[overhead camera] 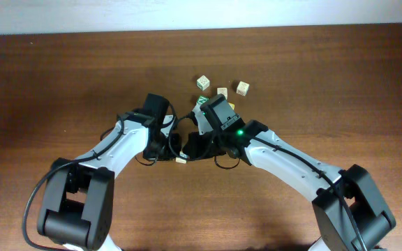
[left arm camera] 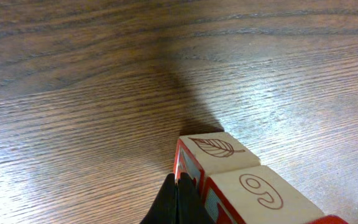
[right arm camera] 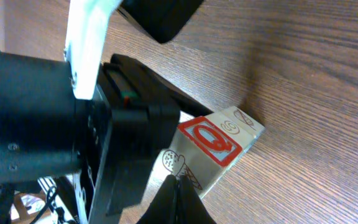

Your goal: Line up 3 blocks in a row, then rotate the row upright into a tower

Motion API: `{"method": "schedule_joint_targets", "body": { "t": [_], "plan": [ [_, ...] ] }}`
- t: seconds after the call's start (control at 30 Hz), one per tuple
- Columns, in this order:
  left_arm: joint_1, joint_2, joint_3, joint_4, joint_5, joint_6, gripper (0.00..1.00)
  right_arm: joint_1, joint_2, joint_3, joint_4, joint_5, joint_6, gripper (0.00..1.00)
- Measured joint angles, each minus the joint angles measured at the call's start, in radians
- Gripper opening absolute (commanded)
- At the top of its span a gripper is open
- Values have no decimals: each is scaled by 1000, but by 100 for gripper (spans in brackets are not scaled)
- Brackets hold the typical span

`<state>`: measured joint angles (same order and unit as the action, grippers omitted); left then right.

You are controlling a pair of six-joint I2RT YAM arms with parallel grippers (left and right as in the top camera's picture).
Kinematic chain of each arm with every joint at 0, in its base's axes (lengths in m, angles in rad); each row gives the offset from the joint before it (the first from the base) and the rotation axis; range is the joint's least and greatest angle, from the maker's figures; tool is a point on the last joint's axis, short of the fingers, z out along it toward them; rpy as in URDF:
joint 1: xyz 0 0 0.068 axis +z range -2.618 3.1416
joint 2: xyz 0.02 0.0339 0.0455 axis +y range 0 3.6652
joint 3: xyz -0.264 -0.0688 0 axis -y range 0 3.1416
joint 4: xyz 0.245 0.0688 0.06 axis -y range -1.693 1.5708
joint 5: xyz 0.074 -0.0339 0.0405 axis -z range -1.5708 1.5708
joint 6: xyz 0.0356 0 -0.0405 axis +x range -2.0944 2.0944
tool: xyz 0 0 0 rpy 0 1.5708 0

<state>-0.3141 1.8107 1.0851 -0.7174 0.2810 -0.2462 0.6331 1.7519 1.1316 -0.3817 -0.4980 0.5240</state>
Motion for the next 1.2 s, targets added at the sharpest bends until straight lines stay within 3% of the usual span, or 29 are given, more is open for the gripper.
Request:
{"method": "schedule_joint_targets", "body": {
  "t": [0.27,0.47,0.63,0.9,1.2],
  "plan": [
    [6,0,0,0,0,-39,0,5,19,12,18,-3,3,4],
    [177,0,8,27,-31,-81,0,5,20,13,20,-5,3,4],
    [274,0,121,8,-53,-76,0,5,20,14,19,-4,3,4],
    [288,0,181,7,-54,-64,0,6,20,55,-53,16,-11,4],
    [288,0,194,-16,-62,-43,0,6,20,222,-198,29,-79,4]
  ]
}}
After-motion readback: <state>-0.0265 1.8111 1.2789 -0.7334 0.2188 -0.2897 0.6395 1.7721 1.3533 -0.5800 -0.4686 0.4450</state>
